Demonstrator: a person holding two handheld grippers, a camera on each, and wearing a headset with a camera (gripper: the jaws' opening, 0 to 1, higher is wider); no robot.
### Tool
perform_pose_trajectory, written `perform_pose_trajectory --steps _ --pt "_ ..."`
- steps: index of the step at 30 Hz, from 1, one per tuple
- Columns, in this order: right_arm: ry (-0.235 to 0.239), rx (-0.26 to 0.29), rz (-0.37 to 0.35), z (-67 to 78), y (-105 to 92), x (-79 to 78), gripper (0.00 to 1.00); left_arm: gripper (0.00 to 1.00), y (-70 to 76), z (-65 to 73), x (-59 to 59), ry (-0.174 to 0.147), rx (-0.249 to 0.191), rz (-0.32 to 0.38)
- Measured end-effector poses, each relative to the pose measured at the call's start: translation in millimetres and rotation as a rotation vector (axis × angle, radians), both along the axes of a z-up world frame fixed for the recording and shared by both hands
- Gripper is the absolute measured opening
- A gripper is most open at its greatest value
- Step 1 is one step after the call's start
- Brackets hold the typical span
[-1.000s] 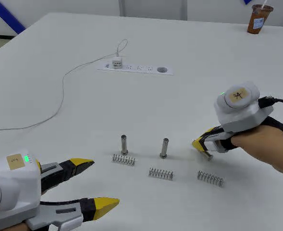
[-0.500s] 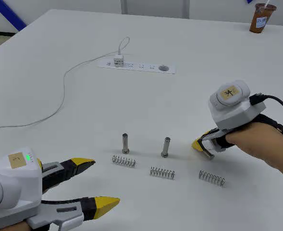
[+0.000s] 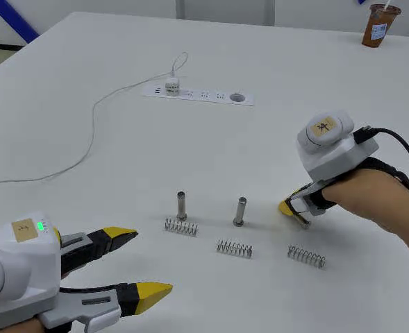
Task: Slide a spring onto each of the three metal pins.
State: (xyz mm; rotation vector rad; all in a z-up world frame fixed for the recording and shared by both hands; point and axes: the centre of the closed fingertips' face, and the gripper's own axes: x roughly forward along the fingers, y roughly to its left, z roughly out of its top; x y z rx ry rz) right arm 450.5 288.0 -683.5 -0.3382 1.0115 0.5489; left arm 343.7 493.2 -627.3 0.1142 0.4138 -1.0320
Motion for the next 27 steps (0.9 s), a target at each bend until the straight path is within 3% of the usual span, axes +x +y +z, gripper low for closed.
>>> perform_pose_trajectory --steps 7,14,18,27 --pt "0.001 -0.047 -0.003 1.6 1.5 -3.1 0.09 0.59 0.2 2.0 1.1 -0.005 0.003 0.001" --pt "-0.017 0.004 -0.047 4.4 -1.9 -4.6 0.09 0.58 0.9 5.6 1.4 -0.013 0.002 0.0" --pt "-0.034 0.032 -0.052 14.5 0.7 -7.0 0.09 0.58 3.1 6.6 2.3 -0.012 -0.001 0.008" --pt "-0.079 0.038 -0.051 29.9 -3.4 -16.7 0.09 0.57 3.5 8.2 3.3 -0.017 -0.001 0.005"
